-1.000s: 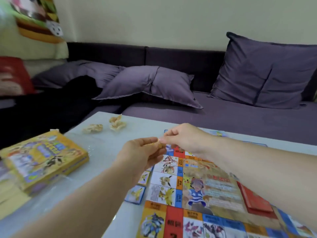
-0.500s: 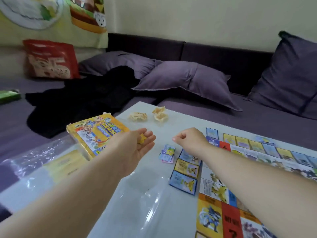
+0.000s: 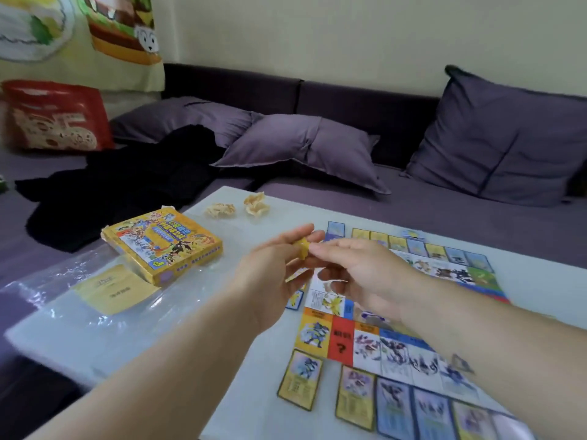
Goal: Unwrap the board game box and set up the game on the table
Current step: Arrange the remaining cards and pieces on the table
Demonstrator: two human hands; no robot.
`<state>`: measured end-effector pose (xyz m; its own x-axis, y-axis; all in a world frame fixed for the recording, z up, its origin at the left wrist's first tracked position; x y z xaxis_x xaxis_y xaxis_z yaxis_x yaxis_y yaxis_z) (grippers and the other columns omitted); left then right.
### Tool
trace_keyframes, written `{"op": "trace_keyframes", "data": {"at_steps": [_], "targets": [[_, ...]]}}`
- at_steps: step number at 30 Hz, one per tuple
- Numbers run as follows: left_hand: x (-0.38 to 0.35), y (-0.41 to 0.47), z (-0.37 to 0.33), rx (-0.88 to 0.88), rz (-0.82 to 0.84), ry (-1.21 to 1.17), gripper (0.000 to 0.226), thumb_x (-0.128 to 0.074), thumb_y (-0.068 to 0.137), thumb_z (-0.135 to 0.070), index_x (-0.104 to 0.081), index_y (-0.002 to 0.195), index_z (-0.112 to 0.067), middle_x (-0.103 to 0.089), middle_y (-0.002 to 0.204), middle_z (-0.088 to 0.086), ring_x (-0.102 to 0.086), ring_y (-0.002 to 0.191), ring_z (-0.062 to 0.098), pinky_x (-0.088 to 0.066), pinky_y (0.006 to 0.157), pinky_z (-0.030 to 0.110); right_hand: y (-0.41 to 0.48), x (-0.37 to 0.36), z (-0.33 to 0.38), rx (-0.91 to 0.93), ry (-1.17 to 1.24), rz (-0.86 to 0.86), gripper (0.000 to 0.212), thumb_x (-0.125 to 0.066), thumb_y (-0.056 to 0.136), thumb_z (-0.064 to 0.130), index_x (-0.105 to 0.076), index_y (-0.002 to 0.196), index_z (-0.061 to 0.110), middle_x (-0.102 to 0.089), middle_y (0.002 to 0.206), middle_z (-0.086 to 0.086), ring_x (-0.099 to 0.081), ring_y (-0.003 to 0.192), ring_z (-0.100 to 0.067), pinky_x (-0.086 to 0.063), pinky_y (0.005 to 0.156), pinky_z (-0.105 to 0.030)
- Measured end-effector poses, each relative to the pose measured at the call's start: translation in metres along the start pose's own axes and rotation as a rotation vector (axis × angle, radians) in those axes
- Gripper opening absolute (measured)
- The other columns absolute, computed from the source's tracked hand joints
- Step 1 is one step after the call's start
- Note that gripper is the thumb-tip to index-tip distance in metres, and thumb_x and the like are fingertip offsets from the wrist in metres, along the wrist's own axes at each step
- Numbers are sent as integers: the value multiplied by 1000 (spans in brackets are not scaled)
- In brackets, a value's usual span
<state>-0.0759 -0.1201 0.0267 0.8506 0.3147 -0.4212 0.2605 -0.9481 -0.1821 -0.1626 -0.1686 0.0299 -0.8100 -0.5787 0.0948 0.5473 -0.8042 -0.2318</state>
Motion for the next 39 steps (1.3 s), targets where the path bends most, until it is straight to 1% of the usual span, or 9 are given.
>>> {"op": "trace_keyframes", "data": {"at_steps": [6,13,16,20,26,30,34,36,39], "targets": [[-91,-39,10,-13,178,100,31,-41,93,2,-63,100,-19,-70,100,-5,-59,91,15,-45,91,31,-69,62,-1,28,200,-131,12,-62,89,11,-63,77,14,-64,72,0,-49,51,-4,-35,49,-17],[-165,-57,34,-79,227,395,14,-56,91,-2,-65,90,-13,-65,79,4,-64,65,7,-56,71,23,-152,160,-8,181,8,-401,11,-68,84,14,-68,74,17,-66,62,8,-50,58,-9,-40,57,-23],[-199,-62,55,-53,268,460,9,-61,88,-3,-66,87,-11,-66,86,10,-64,76,16,-57,73,25,-183,190,-15,216,-66,-463,8,-68,84,17,-70,76,17,-68,67,6,-53,55,-4,-40,55,-17],[-241,-68,88,-14,325,557,8,-63,86,-6,-68,86,-13,-71,88,11,-66,81,22,-56,82,33,-212,230,-35,209,-89,-528,7,-68,84,20,-71,78,18,-69,71,4,-55,60,-4,-46,65,-22],[-293,-68,134,-18,397,725,5,-66,86,-11,-68,84,-15,-73,80,3,-67,71,12,-57,69,22,-237,283,-73,195,-82,-593,16,-64,87,20,-68,73,25,-66,62,14,-55,54,7,-41,56,-9],[-327,-62,163,-39,427,777,7,-65,86,-11,-67,80,-14,-71,75,4,-65,70,13,-58,71,22,-247,318,-91,204,-102,-644,20,-62,88,16,-66,71,25,-65,64,12,-54,52,9,-39,53,-5],[-361,-52,193,-3,445,747,9,-63,87,-8,-66,80,-13,-69,75,5,-64,69,13,-57,73,25,-256,360,-107,150,-189,-705,16,-63,87,21,-70,73,20,-67,68,10,-56,63,2,-48,71,-22],[-385,-46,206,-4,476,771,9,-64,87,-9,-66,80,-13,-69,73,4,-63,66,11,-56,70,22,-272,390,-111,169,-189,-840,16,-64,85,22,-74,77,12,-69,73,3,-59,67,-4,-48,72,-26],[-423,-36,224,-46,520,883,9,-65,87,-11,-65,80,-16,-69,78,3,-63,67,9,-54,74,25,-313,441,-119,206,-49,-1111,16,-61,87,21,-71,77,15,-69,74,6,-56,58,4,-44,66,-18]]}}
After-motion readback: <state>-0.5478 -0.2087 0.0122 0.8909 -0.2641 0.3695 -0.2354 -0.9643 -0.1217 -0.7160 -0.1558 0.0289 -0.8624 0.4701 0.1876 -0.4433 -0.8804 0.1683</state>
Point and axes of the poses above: each hand's wrist, its own y-axis towards the middle knuckle, its own x-axis out of the back of the hand, z = x × y, the point moved 10 cm from there along y, towards the middle knuckle
